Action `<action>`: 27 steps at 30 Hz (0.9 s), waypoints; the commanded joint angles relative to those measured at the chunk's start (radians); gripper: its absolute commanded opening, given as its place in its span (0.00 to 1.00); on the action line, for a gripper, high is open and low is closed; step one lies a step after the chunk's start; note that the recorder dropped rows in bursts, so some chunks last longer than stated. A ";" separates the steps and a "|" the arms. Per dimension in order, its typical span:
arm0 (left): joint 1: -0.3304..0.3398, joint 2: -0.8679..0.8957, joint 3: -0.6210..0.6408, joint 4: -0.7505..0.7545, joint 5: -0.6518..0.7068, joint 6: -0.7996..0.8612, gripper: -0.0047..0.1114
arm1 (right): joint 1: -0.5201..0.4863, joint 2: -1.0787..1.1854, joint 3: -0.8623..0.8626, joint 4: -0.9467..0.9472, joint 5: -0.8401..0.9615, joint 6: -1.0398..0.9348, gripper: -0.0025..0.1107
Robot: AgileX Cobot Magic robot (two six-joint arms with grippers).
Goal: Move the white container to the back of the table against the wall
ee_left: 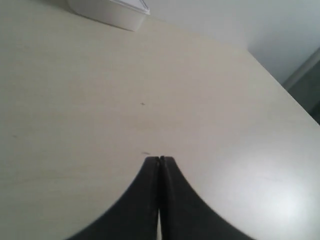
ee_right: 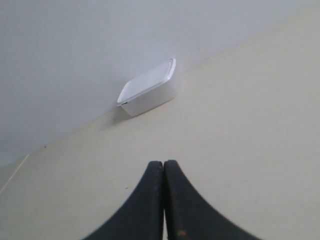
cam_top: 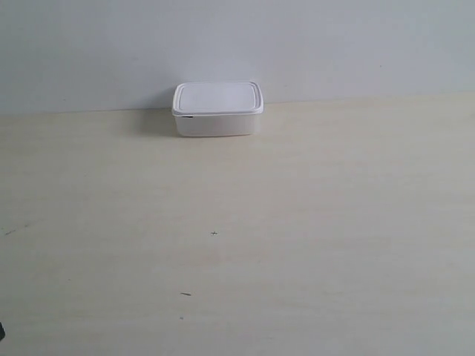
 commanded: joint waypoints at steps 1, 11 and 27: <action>0.023 -0.004 0.002 -0.017 -0.063 0.001 0.04 | -0.027 -0.006 0.041 -0.002 -0.001 -0.004 0.02; 0.023 -0.004 0.002 -0.022 -0.108 0.001 0.04 | -0.066 -0.006 0.041 0.000 -0.029 -0.004 0.02; 0.023 -0.004 0.002 -0.022 -0.108 0.001 0.04 | -0.066 -0.006 0.041 -0.003 -0.022 -0.004 0.02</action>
